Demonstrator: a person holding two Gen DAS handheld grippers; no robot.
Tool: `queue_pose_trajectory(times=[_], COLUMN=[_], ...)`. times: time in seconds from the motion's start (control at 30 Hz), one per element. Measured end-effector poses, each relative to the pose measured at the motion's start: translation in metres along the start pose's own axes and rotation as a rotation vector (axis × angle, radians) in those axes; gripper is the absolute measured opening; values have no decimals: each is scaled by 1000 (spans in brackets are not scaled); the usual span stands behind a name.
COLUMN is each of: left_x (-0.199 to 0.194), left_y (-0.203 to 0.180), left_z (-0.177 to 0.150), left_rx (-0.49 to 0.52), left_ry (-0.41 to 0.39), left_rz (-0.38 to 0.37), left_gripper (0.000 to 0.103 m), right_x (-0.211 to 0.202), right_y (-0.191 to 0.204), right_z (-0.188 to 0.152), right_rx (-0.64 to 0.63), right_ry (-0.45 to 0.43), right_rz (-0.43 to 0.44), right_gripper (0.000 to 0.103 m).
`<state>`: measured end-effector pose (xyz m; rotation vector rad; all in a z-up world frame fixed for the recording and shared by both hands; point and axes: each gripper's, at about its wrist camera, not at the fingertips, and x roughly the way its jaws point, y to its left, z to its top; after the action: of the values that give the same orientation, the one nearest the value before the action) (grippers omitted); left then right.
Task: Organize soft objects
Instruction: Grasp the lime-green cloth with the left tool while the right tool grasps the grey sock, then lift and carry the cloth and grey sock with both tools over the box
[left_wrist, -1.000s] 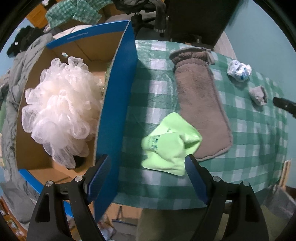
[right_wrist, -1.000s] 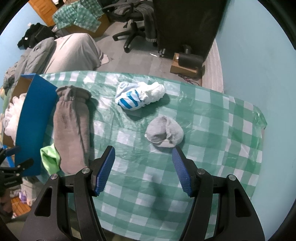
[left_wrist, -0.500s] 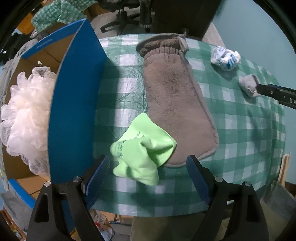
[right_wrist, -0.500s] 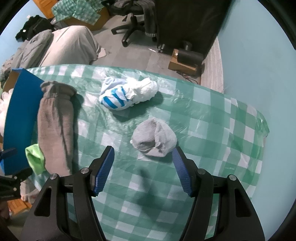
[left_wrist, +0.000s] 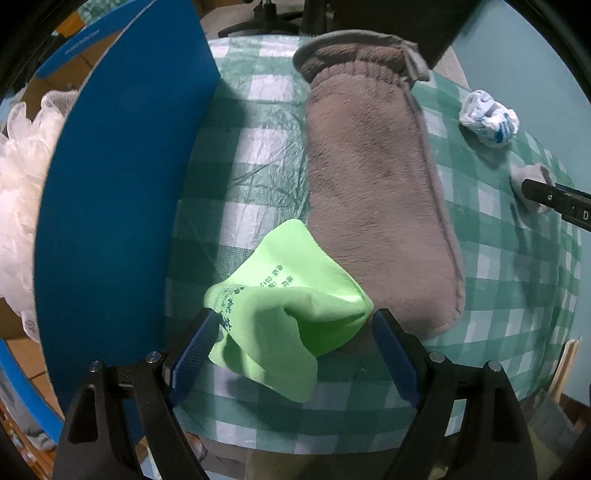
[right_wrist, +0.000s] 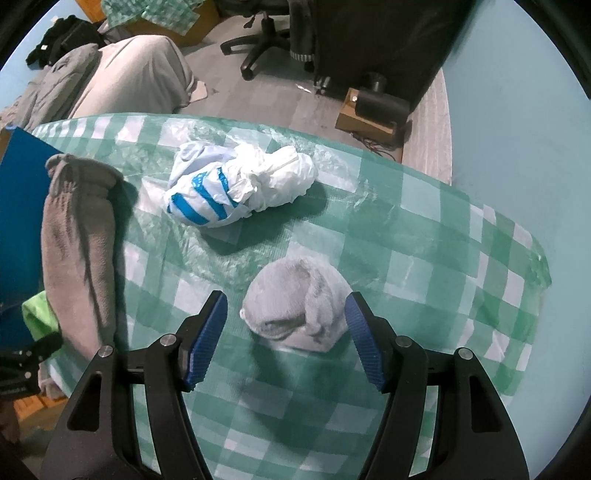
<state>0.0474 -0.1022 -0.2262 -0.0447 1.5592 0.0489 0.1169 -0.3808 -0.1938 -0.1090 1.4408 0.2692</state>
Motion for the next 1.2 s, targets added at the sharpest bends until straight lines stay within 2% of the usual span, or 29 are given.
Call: queue_pose_trajectory(times=[0.13,0.17,0.2,0.23,0.3,0.37,0.4,0.53,0.7,0.93,1.2], left_x=[7,7,8,9,9,10,10,7,-5,-15,-42], left_y=[7,8,9,11,12,14,15,13,7,15,17], left_z=[-1,-1,-1,-2,-3,-5,-5,-7,-9,-14,-26], left_rx=[-21,-27,-29,-30,-36,-58,-65,-39,-15,-6,52], left_ry=[-6,-8,-11,-15,-17,-20,-20,-21,-25,-30,-69], left_rz=[-28,-38,-44,-55,-65,-68,-76,-92,-99,-128,-141], left_gripper=[86,83,80,73,66,54,50,36,29,13,10], right_x=[6,8,8,9,10,10,10,9,3,-11,-34], right_y=[3,3,3,3,5,7,8,11,16,29,46], right_z=[4,4,6,6,6,7,7,5,-1,-20,-34], right_rx=[-6,-11,-14,-17,-29,-33,-35,-52,-43,-31,-27], right_ry=[1,6,7,7,11,11,10,4,-8,-29,-58], right_rz=[-3,-3,-1,-2,-14,-11,-13,-18,-3,23,56], right_gripper=[66,66,62,52,44,36,30,23,20,20,20])
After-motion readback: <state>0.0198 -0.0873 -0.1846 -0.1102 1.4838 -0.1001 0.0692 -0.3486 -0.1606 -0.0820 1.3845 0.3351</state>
